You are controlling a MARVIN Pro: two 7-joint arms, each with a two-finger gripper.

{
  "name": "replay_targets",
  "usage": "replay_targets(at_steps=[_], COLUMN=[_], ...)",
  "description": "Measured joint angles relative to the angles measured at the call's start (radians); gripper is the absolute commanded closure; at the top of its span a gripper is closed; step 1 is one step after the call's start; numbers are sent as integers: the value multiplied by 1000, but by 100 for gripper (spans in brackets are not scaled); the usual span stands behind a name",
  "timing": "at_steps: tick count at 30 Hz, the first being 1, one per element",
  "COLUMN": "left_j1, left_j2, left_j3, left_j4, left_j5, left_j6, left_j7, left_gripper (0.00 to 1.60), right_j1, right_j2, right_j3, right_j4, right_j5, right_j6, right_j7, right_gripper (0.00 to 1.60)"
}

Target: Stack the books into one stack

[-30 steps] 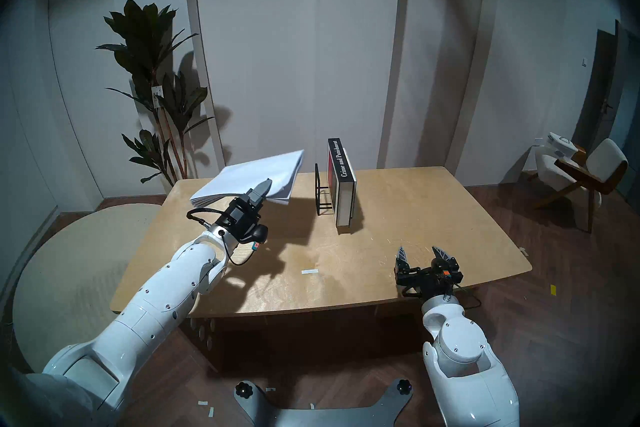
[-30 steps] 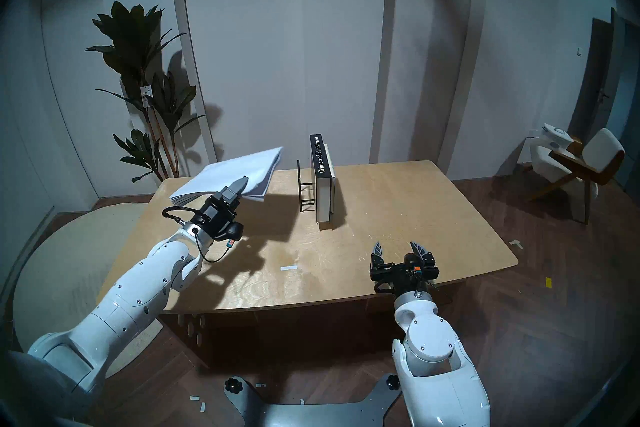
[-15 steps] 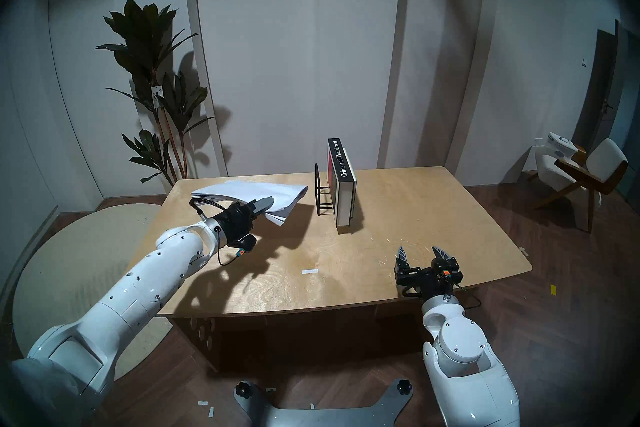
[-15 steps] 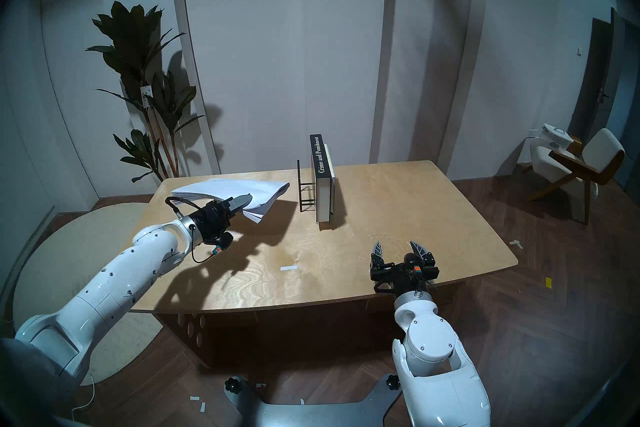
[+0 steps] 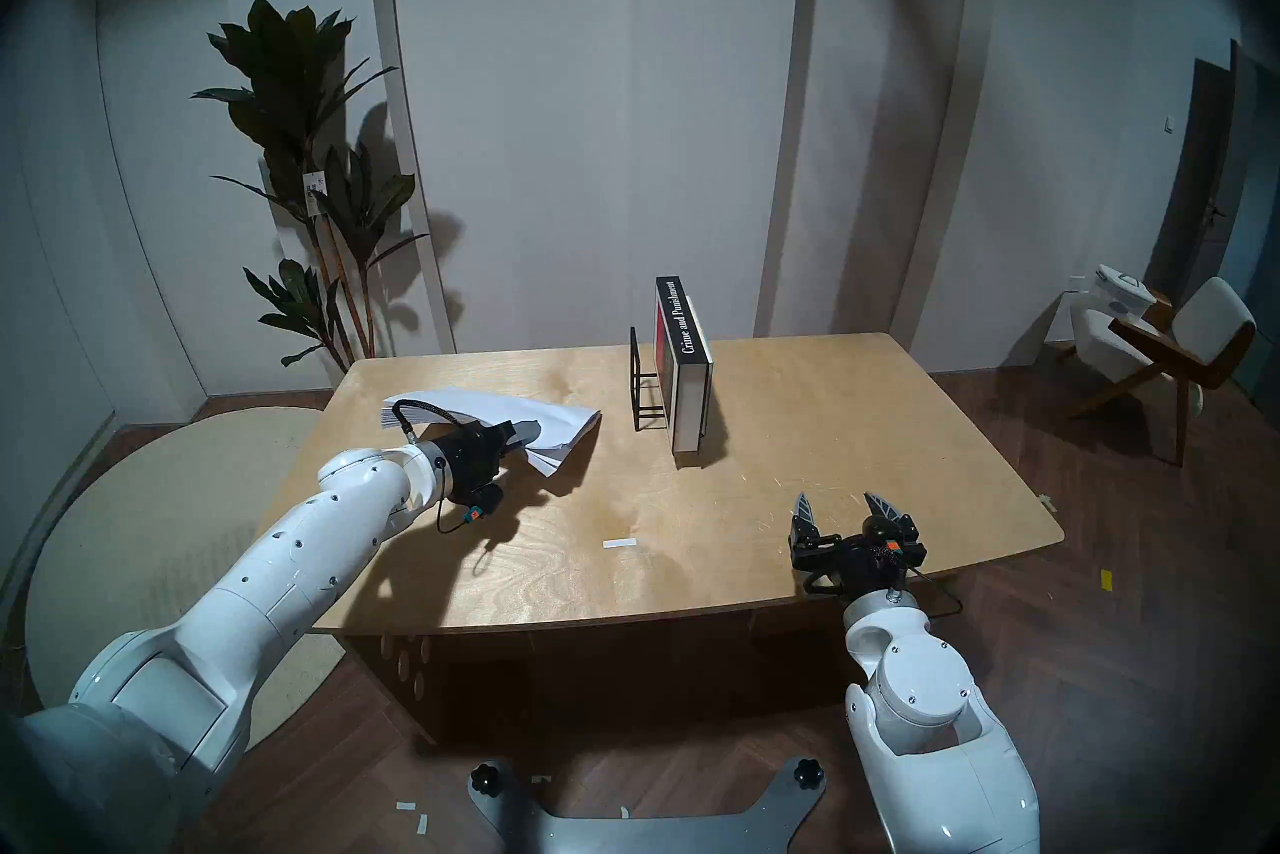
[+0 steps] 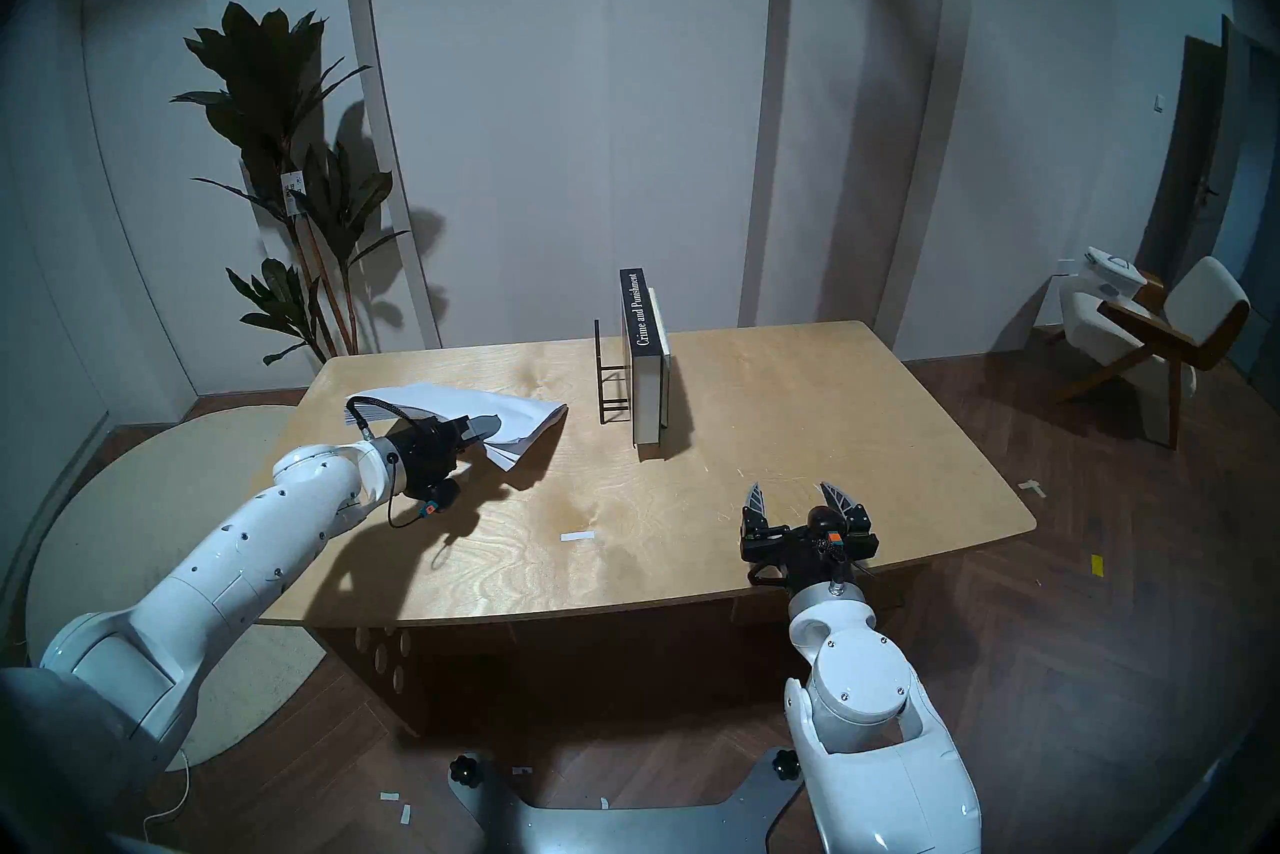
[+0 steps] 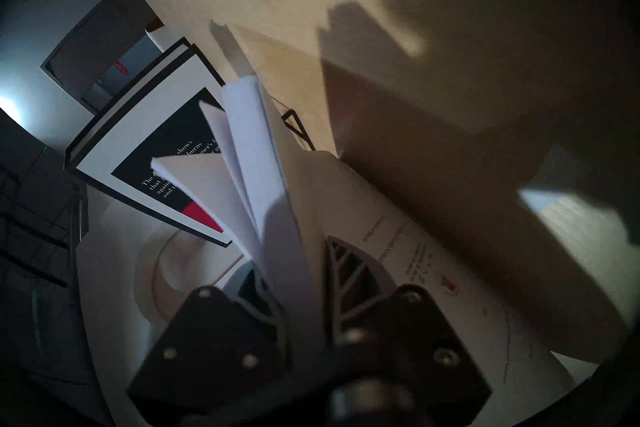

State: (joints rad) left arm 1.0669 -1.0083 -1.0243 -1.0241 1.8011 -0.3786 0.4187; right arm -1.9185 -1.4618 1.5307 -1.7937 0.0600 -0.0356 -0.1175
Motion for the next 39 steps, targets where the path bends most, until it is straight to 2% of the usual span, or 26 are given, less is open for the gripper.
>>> replay_targets(at_steps=[5, 6, 11, 20, 23, 28, 34, 39], left_j1=[-29, -34, -59, -100, -103, -98, -93, -92], left_j2=[-30, -33, -32, 42, 77, 123, 141, 159], left_j3=[15, 17, 31, 52, 55, 60, 61, 48], left_j4=[11, 13, 17, -16, -51, -113, -188, -264], left_j5=[21, 25, 70, 184, 193, 155, 103, 68], left_j6=[-29, -34, -56, -80, -135, -245, -367, -460], left_j7=[1, 1, 4, 8, 7, 22, 44, 18], left_gripper=[157, 0, 0, 0, 0, 0, 0, 0], right_j1=[0, 0, 0, 0, 0, 0, 0, 0], right_j2=[1, 1, 2, 4, 5, 6, 7, 8], right_j3=[-1, -1, -2, -3, -4, -5, -6, -6], right_j4=[0, 0, 0, 0, 0, 0, 0, 0], right_j5=[1, 1, 2, 3, 4, 5, 6, 7], right_j6=[0, 0, 0, 0, 0, 0, 0, 0], right_j7=[-1, -1, -2, -4, -5, -6, -7, -8], right_gripper=[0, 0, 0, 0, 0, 0, 0, 0])
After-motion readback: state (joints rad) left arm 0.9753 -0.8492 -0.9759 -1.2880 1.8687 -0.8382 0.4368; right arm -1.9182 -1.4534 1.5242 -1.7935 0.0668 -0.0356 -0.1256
